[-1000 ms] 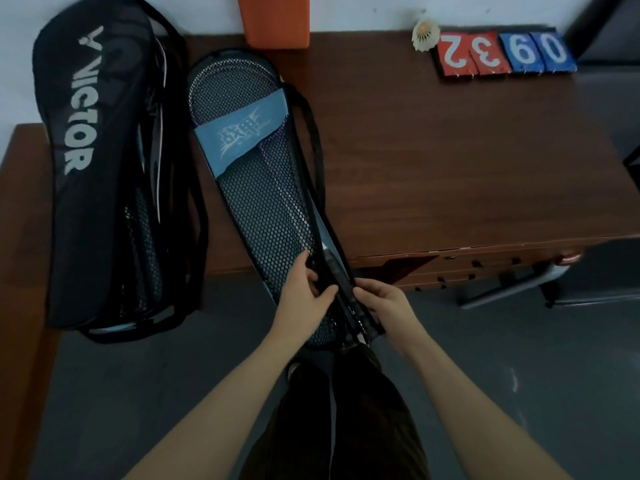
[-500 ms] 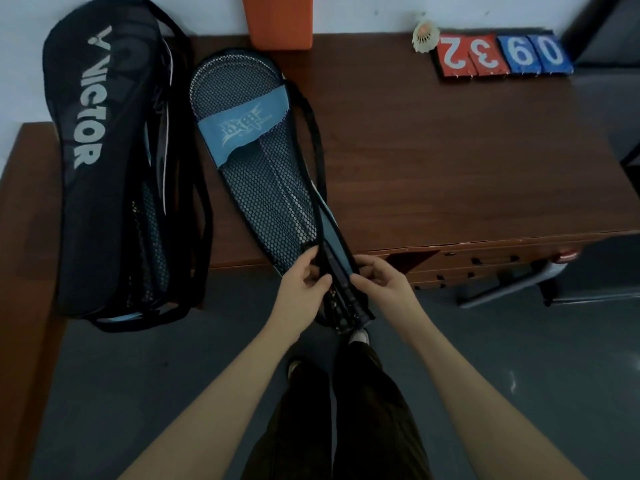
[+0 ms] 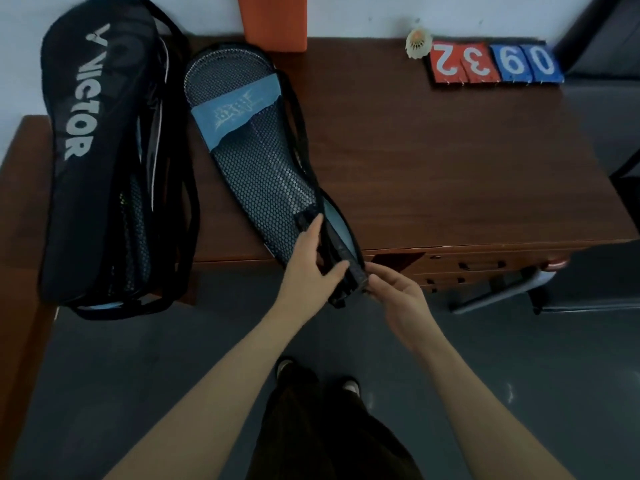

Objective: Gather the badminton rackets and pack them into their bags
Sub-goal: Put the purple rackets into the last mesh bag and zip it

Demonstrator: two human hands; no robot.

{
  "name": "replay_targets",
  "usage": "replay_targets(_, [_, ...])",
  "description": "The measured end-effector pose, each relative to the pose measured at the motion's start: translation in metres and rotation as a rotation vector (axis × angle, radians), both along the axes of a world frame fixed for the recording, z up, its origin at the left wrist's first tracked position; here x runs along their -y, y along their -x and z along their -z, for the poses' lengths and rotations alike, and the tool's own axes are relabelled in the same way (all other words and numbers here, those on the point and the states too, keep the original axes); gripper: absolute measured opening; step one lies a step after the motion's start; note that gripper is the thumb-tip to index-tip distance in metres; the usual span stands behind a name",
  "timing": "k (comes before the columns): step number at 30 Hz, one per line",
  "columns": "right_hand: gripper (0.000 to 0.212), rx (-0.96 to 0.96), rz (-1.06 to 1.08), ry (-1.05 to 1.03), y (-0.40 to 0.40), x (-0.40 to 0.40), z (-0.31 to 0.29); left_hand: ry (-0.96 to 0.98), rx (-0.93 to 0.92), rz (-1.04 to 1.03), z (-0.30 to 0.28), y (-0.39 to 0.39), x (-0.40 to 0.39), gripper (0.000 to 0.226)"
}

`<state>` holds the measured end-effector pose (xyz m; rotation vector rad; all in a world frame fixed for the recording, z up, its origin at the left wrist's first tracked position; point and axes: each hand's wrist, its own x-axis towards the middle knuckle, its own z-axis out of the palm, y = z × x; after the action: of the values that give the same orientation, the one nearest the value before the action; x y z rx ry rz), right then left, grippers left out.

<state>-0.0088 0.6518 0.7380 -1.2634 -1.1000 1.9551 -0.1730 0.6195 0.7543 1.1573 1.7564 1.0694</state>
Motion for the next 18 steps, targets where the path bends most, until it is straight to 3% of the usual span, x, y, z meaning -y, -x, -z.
replay_targets(4, [0.028, -0.050, -0.001, 0.016, 0.000, -0.006, 0.001, -0.079, -0.092, 0.084, 0.006, -0.007, 0.019, 0.071])
replay_targets(8, [0.003, -0.008, -0.047, -0.054, 0.013, -0.013, -0.006, -0.099, -0.166, 0.022, 0.007, -0.014, 0.027, 0.069])
replay_targets(13, [0.010, 0.149, -0.041, -0.197, 0.023, -0.015, -0.008, -0.153, -0.149, 0.019, 0.007, -0.005, 0.032, 0.083])
replay_targets(18, [0.011, 0.277, -0.054, -0.279, 0.020, -0.017, -0.009, -0.135, -0.268, 0.077, 0.017, -0.007, 0.033, 0.087])
